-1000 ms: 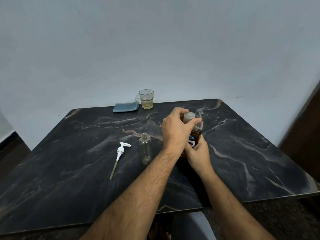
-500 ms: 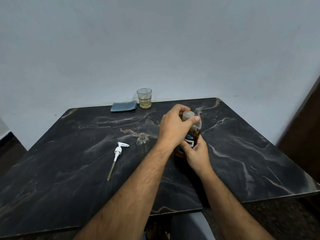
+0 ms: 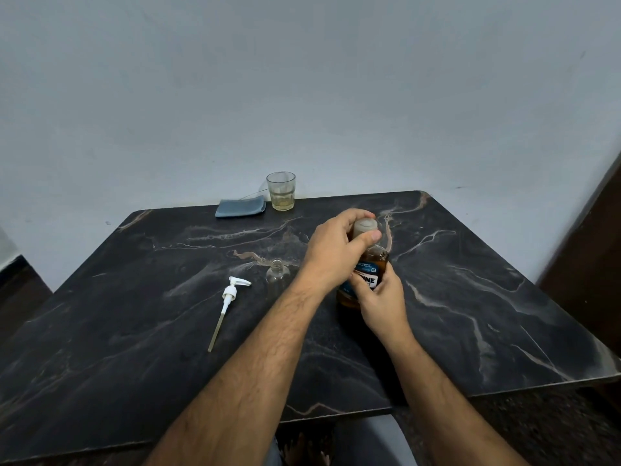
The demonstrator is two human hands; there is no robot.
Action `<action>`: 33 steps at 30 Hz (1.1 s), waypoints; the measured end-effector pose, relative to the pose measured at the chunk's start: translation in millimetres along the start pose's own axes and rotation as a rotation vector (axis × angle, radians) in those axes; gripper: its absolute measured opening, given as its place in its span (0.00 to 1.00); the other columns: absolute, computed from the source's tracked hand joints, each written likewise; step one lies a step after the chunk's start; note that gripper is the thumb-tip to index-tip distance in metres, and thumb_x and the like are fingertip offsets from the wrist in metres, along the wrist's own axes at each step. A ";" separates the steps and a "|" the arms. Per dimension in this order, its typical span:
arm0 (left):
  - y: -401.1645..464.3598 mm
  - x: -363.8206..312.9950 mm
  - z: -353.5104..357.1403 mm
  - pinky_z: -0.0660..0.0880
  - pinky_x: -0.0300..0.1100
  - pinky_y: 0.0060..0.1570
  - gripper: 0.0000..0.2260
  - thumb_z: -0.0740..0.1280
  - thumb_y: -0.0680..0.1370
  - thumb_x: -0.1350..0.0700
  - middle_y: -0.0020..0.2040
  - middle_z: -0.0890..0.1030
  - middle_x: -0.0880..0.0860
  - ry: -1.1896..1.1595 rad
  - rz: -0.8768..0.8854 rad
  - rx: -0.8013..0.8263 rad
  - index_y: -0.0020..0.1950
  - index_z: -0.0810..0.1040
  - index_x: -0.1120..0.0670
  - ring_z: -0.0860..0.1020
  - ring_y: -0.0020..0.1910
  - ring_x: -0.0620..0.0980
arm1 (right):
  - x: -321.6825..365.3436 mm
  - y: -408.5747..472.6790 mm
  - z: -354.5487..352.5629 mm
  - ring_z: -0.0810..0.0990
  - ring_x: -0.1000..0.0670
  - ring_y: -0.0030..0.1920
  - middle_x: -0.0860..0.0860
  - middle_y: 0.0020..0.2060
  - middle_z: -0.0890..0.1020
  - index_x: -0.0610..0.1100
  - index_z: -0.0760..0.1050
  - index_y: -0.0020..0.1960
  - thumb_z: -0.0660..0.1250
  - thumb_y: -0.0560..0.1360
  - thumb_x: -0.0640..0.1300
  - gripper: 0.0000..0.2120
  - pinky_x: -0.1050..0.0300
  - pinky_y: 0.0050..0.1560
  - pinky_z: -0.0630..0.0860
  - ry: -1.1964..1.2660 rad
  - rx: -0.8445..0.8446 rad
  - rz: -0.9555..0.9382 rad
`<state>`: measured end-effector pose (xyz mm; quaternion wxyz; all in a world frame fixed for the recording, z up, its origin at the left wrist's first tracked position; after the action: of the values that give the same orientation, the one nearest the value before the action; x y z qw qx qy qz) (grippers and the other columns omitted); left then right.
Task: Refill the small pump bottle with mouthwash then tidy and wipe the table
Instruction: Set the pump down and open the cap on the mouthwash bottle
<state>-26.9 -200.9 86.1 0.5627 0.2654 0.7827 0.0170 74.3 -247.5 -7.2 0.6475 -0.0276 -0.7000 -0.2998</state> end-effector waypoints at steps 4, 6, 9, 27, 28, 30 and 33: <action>-6.6 -1.6 -0.5 0.78 0.39 0.50 0.14 0.75 0.71 0.46 0.47 0.85 0.44 0.120 0.011 -0.220 0.55 0.81 0.46 0.82 0.48 0.41 | -0.9 -3.1 0.1 0.84 0.56 0.47 0.54 0.45 0.85 0.56 0.76 0.53 0.74 0.72 0.42 0.14 0.55 0.49 0.80 -0.067 -0.054 -0.032; -10.7 -2.7 -2.7 0.74 0.32 0.43 0.16 0.78 0.68 0.42 0.42 0.83 0.40 0.135 0.006 -0.329 0.51 0.80 0.45 0.80 0.44 0.38 | -0.3 -4.4 0.7 0.85 0.55 0.47 0.54 0.47 0.86 0.58 0.77 0.53 0.74 0.72 0.44 0.14 0.55 0.48 0.80 -0.058 -0.045 -0.041; -8.1 -3.4 -0.7 0.76 0.37 0.44 0.19 0.79 0.65 0.41 0.42 0.81 0.42 0.126 -0.014 -0.314 0.48 0.76 0.46 0.79 0.44 0.39 | 1.0 -4.1 0.8 0.84 0.53 0.50 0.53 0.49 0.85 0.59 0.76 0.54 0.73 0.72 0.46 0.14 0.54 0.50 0.80 -0.044 0.001 -0.044; -9.2 9.3 -1.6 0.75 0.52 0.65 0.19 0.71 0.77 0.57 0.60 0.83 0.50 -0.209 -0.042 -0.042 0.68 0.77 0.52 0.80 0.61 0.47 | -0.8 -2.8 1.4 0.84 0.53 0.55 0.51 0.53 0.85 0.48 0.76 0.61 0.73 0.73 0.41 0.17 0.50 0.58 0.80 0.003 0.016 -0.021; -9.2 9.2 -1.6 0.76 0.52 0.64 0.18 0.71 0.76 0.56 0.59 0.83 0.50 -0.208 -0.044 -0.064 0.67 0.78 0.51 0.80 0.60 0.47 | -0.2 -2.8 1.1 0.84 0.53 0.54 0.51 0.53 0.85 0.47 0.76 0.61 0.73 0.73 0.41 0.17 0.51 0.57 0.80 0.003 0.013 -0.025; -8.9 9.3 -0.7 0.77 0.52 0.61 0.18 0.72 0.75 0.55 0.57 0.84 0.49 -0.220 -0.055 -0.103 0.65 0.79 0.51 0.81 0.58 0.46 | -0.2 -2.6 0.9 0.84 0.52 0.54 0.51 0.52 0.85 0.47 0.76 0.61 0.73 0.74 0.41 0.17 0.52 0.57 0.80 0.007 0.014 -0.024; -8.8 8.7 0.2 0.78 0.53 0.59 0.15 0.75 0.73 0.55 0.53 0.85 0.49 -0.218 -0.057 -0.177 0.59 0.80 0.48 0.82 0.56 0.47 | -1.3 -2.6 0.8 0.84 0.52 0.53 0.50 0.52 0.85 0.47 0.76 0.60 0.73 0.74 0.41 0.16 0.51 0.56 0.80 -0.006 0.017 -0.014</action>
<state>-32.2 -204.7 75.6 0.6657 0.1927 0.7197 0.0412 72.7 -248.9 -9.4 0.6435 -0.0184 -0.7047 -0.2984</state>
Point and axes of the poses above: each hand's wrist, its own y-axis towards the middle knuckle, its own z-axis out of the palm, x = y × z, the point moved 6 cm from there along y, towards the middle knuckle
